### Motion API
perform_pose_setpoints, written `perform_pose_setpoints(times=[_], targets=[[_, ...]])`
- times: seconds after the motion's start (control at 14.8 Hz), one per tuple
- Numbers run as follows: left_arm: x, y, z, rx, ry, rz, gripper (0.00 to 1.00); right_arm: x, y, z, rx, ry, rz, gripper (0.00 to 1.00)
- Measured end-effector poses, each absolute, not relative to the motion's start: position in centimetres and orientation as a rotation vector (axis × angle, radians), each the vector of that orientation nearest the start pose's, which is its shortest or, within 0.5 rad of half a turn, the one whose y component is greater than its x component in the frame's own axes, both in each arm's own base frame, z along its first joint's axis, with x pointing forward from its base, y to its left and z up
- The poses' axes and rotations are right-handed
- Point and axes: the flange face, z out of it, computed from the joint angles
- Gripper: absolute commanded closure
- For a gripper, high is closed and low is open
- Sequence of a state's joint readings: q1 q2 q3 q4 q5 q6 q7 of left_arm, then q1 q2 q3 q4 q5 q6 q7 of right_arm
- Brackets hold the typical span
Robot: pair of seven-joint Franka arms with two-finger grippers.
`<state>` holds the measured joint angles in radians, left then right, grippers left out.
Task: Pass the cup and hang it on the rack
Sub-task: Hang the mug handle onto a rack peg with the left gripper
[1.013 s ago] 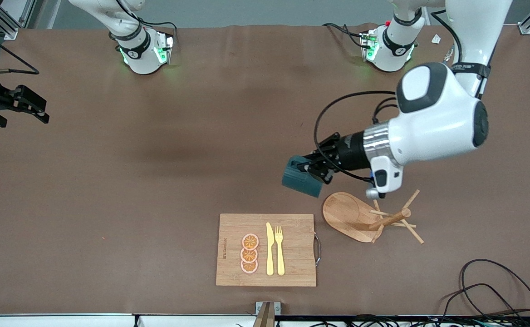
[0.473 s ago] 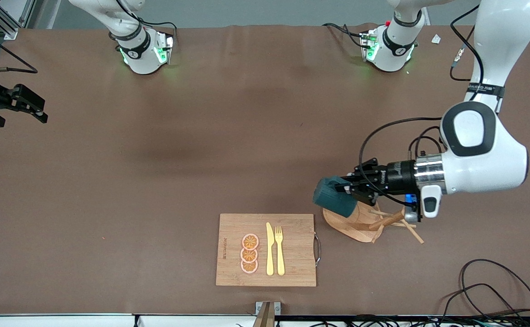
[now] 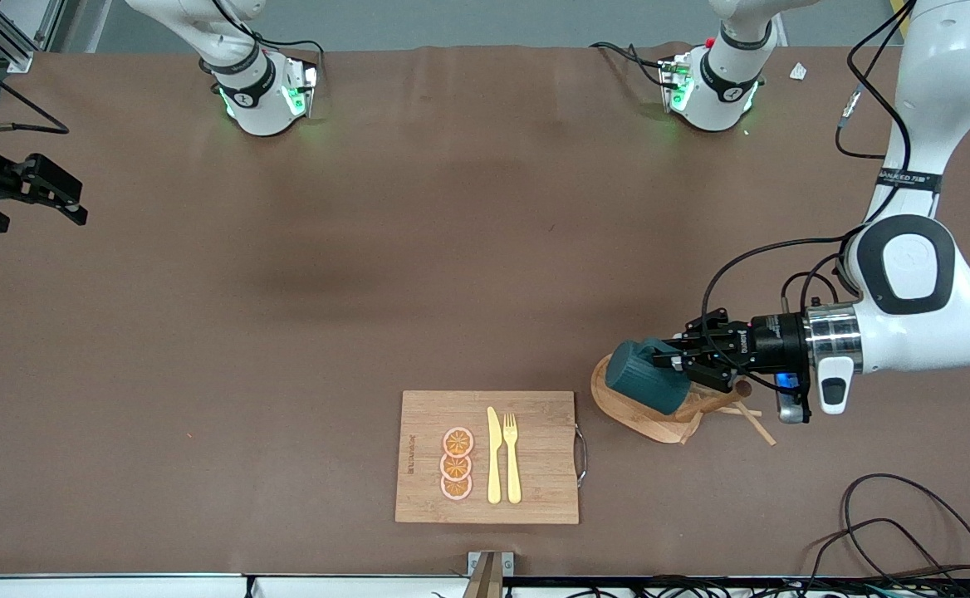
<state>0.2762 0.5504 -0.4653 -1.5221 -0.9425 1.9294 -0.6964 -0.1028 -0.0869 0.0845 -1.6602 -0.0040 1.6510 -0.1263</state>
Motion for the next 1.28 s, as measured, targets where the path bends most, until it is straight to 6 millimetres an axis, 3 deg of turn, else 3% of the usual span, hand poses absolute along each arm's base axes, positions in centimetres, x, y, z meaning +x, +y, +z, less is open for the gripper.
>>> perform_pose_setpoints(times=[0.41,0.54,0.74,1.01,1.15,1.28], targets=[[68.8,-9.3,37.5,1.862,0.911,-0.626,0.88,53.5,-0.8,63.6,-3.151,-0.171,-0.119,0.00],[68.8,-8.6,36.6,1.861,0.898,-0.621,0.82,53.5,-0.8,63.6,-3.151,-0.171,-0.119,0.00],[68.9,-7.8,35.9,1.856,0.895,-0.616,0.61,53.5,-0.8,63.6,-3.151,-0.171,-0.119,0.00],[69.0,-6.7,35.9,1.848,0.902,-0.603,0.01,53.5,-0.8,63.6,-3.151,-0.171,-0.119,0.00],[69.1,-6.7,36.4,1.846,0.900,-0.595,0.00,53.5,-0.8,63.6,-3.151,-0.171,-0.119,0.00],[69.3,-6.8,38.2,1.839,0.920,-0.587,0.00,53.5,-0.8,63.6,-3.151,-0.172,-0.119,0.00]])
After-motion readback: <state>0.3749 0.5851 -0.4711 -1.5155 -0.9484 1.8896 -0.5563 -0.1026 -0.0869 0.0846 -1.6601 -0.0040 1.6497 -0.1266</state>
